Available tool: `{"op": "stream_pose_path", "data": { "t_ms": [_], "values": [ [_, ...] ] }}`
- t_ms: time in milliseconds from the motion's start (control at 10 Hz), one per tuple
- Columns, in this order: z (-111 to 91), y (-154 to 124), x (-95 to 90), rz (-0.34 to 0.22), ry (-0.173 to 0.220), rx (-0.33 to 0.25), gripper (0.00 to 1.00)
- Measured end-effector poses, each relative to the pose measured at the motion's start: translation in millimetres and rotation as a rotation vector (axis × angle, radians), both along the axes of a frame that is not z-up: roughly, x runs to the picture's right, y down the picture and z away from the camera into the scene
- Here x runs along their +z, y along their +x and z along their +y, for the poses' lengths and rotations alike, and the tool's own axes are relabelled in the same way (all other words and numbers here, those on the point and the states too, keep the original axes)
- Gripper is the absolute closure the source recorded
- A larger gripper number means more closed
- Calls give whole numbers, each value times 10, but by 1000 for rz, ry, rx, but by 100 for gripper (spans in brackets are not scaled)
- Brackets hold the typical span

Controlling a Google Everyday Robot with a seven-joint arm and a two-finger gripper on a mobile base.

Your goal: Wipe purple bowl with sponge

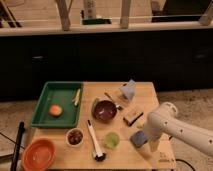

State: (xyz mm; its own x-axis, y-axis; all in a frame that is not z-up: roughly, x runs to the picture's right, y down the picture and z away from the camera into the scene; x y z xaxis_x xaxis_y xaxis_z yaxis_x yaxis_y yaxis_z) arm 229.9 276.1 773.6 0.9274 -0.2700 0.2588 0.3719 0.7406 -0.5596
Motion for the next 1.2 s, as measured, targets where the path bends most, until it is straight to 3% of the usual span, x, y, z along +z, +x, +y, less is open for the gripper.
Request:
{"op": "stream_pose_path", "data": {
  "t_ms": [200,400,1000,1200],
  "values": [
    [35,-4,59,2,-9,-10,20],
    [81,-51,125,2,-23,-24,30],
    [154,-52,171,7,-38,-28,91],
    [162,-22,128,12,-37,-27,100]
  ]
}}
